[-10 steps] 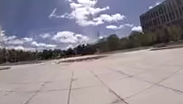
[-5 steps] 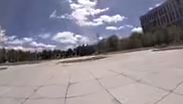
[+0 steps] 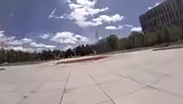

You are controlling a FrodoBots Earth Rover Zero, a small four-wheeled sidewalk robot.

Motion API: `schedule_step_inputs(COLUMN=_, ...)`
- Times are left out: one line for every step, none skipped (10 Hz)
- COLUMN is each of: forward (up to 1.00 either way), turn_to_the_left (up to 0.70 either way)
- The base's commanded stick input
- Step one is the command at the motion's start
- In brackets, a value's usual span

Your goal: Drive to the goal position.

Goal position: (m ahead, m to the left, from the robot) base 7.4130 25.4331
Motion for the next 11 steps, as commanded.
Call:
schedule_step_inputs(forward=0.7, turn_to_the_left=0.01)
schedule_step_inputs(forward=0.7, turn_to_the_left=0.03)
schedule_step_inputs(forward=0.7, turn_to_the_left=0.03)
schedule_step_inputs(forward=0.7, turn_to_the_left=0.08)
schedule_step_inputs(forward=0.7, turn_to_the_left=0.12)
schedule_step_inputs(forward=0.7, turn_to_the_left=0.1)
schedule_step_inputs(forward=0.7, turn_to_the_left=0.07)
schedule_step_inputs(forward=0.7, turn_to_the_left=0.03)
schedule_step_inputs(forward=0.7, turn_to_the_left=0.01)
schedule_step_inputs(forward=0.7, turn_to_the_left=0.0)
schedule_step_inputs(forward=0.7, turn_to_the_left=0.0)
